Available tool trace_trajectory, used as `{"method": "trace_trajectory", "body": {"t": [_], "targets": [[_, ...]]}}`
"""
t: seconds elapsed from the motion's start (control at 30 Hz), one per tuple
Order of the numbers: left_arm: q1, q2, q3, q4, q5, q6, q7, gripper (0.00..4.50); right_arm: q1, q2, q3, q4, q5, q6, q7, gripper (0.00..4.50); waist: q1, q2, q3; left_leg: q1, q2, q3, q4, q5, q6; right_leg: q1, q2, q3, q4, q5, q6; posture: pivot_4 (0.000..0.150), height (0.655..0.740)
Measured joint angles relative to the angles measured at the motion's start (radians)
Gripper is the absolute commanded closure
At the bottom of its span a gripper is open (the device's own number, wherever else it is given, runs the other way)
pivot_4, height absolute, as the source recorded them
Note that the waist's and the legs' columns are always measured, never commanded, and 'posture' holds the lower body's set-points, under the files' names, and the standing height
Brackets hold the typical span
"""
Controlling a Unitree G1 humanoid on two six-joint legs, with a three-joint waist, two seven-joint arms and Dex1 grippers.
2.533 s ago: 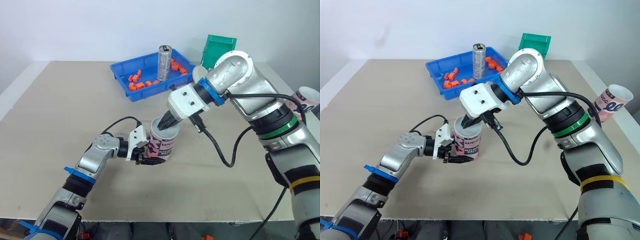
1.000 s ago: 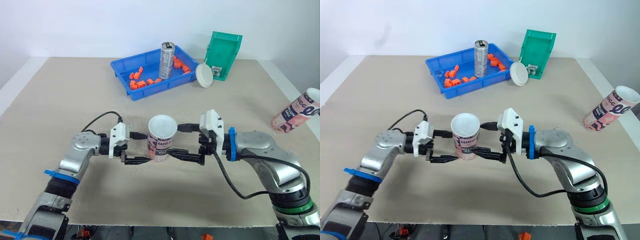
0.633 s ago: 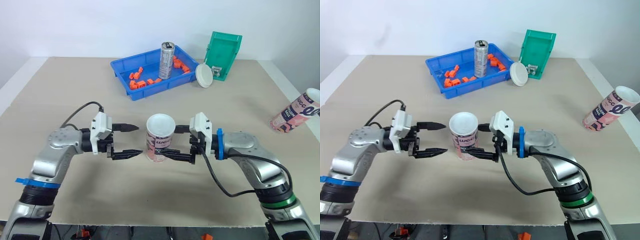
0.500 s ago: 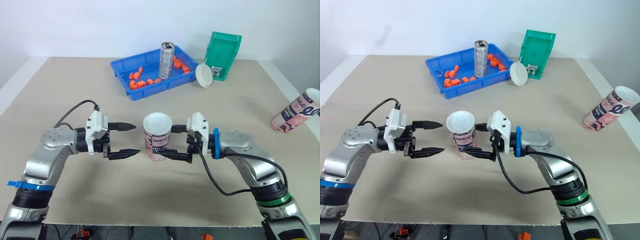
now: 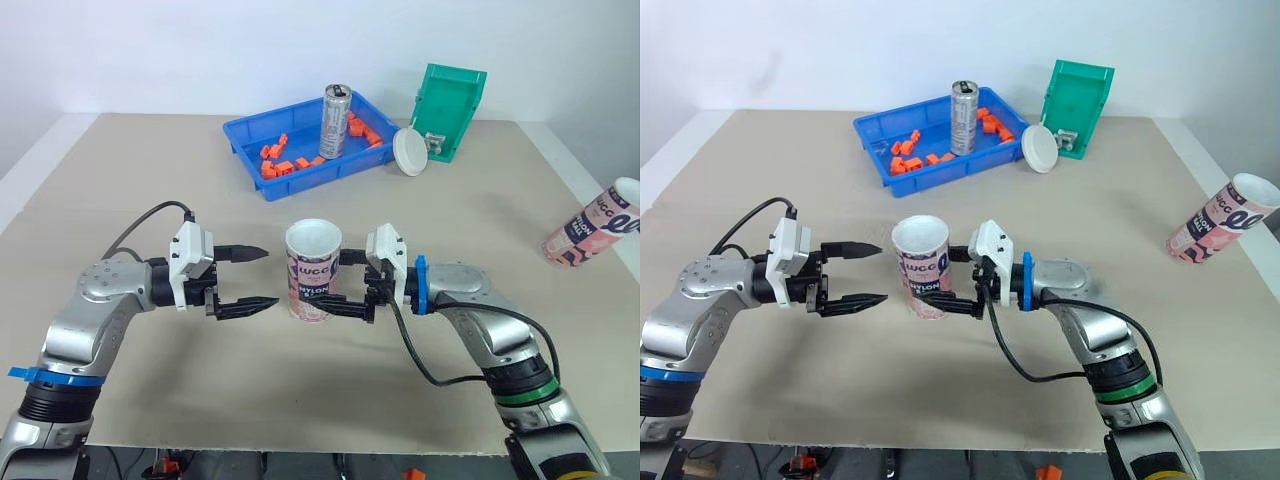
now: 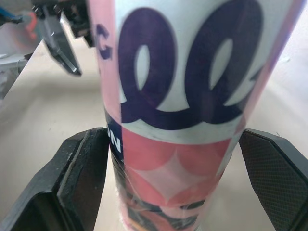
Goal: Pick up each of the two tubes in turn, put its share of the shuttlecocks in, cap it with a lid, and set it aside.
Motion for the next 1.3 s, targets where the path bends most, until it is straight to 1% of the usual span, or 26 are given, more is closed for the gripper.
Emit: {"method": "trace_trajectory", "body": {"t": [0.1,0.23,0.57,0.6,0.63,0.67,0.7,0.8,1.0,1.03,1.1,1.17,1.2,1.23,1.27,1.3], "targets": [[-0.004,-0.004,-0.010,0.018,0.002,-0.008,-0.007,0.16,0.021,-0.015,-0.001,-0.032,0.007,0.012,0.008,0.00,0.000,0.000,0.000,0.000,0.000,0.000,0.000,0.000,0.000,0.000,0.000,0.000,0.000,0.000,0.000,0.150,0.7400],[-0.020,-0.015,-0.024,0.028,0.003,-0.009,-0.018,0.16,0.020,0.000,-0.001,-0.070,0.020,0.028,-0.001,0.00,-0.001,0.000,0.000,0.000,0.001,0.000,0.000,0.000,0.000,0.000,0.001,0.000,0.000,0.001,-0.001,0.150,0.7400],[-0.030,-0.020,-0.026,0.028,0.002,-0.008,-0.019,0.16,0.018,0.021,0.001,-0.067,0.015,0.034,-0.022,0.00,-0.001,0.000,0.000,0.000,0.001,0.000,0.000,0.000,0.000,0.000,0.001,0.000,0.000,0.000,-0.001,0.150,0.7400],[-0.030,-0.020,-0.026,0.028,0.002,-0.008,-0.019,0.00,0.017,0.025,0.001,-0.066,0.015,0.034,-0.023,0.54,-0.001,0.000,0.000,0.000,0.001,0.000,0.000,0.000,0.000,0.000,0.001,0.000,0.000,0.000,-0.001,0.150,0.7400],[-0.030,-0.020,-0.026,0.028,0.002,-0.008,-0.019,0.00,0.017,0.029,0.001,-0.066,0.015,0.035,-0.023,0.82,-0.001,0.000,0.000,0.000,0.001,0.000,0.000,0.000,0.000,0.000,0.001,0.000,0.000,0.000,-0.001,0.150,0.7400],[-0.030,-0.020,-0.026,0.028,0.002,-0.008,-0.019,0.00,0.017,0.030,0.001,-0.066,0.015,0.035,-0.022,1.34,-0.001,0.000,0.000,0.000,0.001,0.000,0.000,0.000,0.000,0.000,0.001,0.000,0.000,0.000,-0.001,0.150,0.7400],[-0.030,-0.020,-0.026,0.028,0.002,-0.007,-0.019,0.00,0.017,0.031,0.001,-0.066,0.015,0.035,-0.022,1.72,-0.001,0.000,0.000,0.000,0.001,0.000,0.000,0.000,0.000,0.000,0.001,0.000,0.000,0.000,-0.001,0.150,0.7400],[-0.030,-0.020,-0.026,0.028,0.001,-0.006,-0.018,0.00,0.017,0.031,0.001,-0.066,0.015,0.040,-0.019,2.32,-0.001,0.000,0.000,0.000,0.001,0.000,0.000,0.000,0.000,0.000,0.001,0.000,0.000,0.000,-0.001,0.150,0.7400],[-0.055,-0.036,-0.026,0.028,-0.008,0.008,-0.012,0.00,0.018,0.025,-0.019,-0.069,0.033,0.065,-0.030,2.32,0.000,0.000,0.000,0.000,0.000,0.000,0.001,0.000,0.000,0.000,0.001,0.000,0.000,0.001,0.000,0.150,0.7400],[-0.073,-0.063,-0.026,0.025,-0.030,0.031,0.001,0.00,0.017,0.017,-0.065,-0.069,0.059,0.075,-0.042,2.32,0.000,0.000,0.000,0.000,0.000,0.000,0.001,0.000,0.000,0.000,0.000,0.000,0.000,0.001,0.000,0.150,0.7400],[-0.080,-0.070,-0.027,0.021,-0.041,0.044,0.005,0.00,0.012,0.009,-0.106,-0.069,0.076,0.081,-0.053,2.32,0.001,0.000,0.000,0.000,0.000,0.000,0.002,0.000,0.000,0.001,0.000,0.000,0.000,0.001,0.001,0.150,0.7400],[-0.093,-0.081,-0.028,0.017,-0.055,0.064,0.008,0.00,0.002,-0.017,-0.192,-0.064,0.106,0.089,-0.080,2.32,0.002,0.000,0.000,-0.001,0.000,0.000,0.002,0.000,0.000,0.001,0.000,0.000,0.000,0.001,0.001,0.150,0.7400],[-0.118,-0.116,-0.034,0.017,-0.071,0.085,0.018,0.00,-0.008,-0.043,-0.282,-0.028,0.124,0.088,-0.113,2.32,0.012,0.000,0.000,-0.001,-0.001,0.000,0.004,0.000,0.000,0.001,0.000,0.000,0.000,0.002,0.002,0.150,0.7400],[-0.119,-0.117,-0.035,0.017,-0.072,0.086,0.018,0.00,-0.009,-0.044,-0.286,-0.026,0.124,0.088,-0.115,2.32,0.012,0.000,0.000,-0.001,-0.001,0.000,0.004,0.000,0.000,0.001,0.000,0.000,0.000,0.002,0.002,0.150,0.7400],[-0.139,-0.141,-0.045,0.016,-0.089,0.104,0.027,0.00,-0.017,-0.080,-0.380,0.017,0.125,0.074,-0.154,2.32,0.018,0.000,0.000,-0.001,-0.001,0.000,0.004,0.000,0.000,0.001,0.000,0.000,0.000,0.002,0.002,0.150,0.7400],[-0.147,-0.153,-0.046,0.016,-0.095,0.112,0.030,0.00,-0.017,-0.094,-0.417,0.035,0.124,0.064,-0.170,2.32,0.021,0.000,0.000,-0.002,-0.001,0.000,0.005,0.000,0.000,0.001,-0.001,0.000,0.000,0.002,0.002,0.150,0.7400]]}}
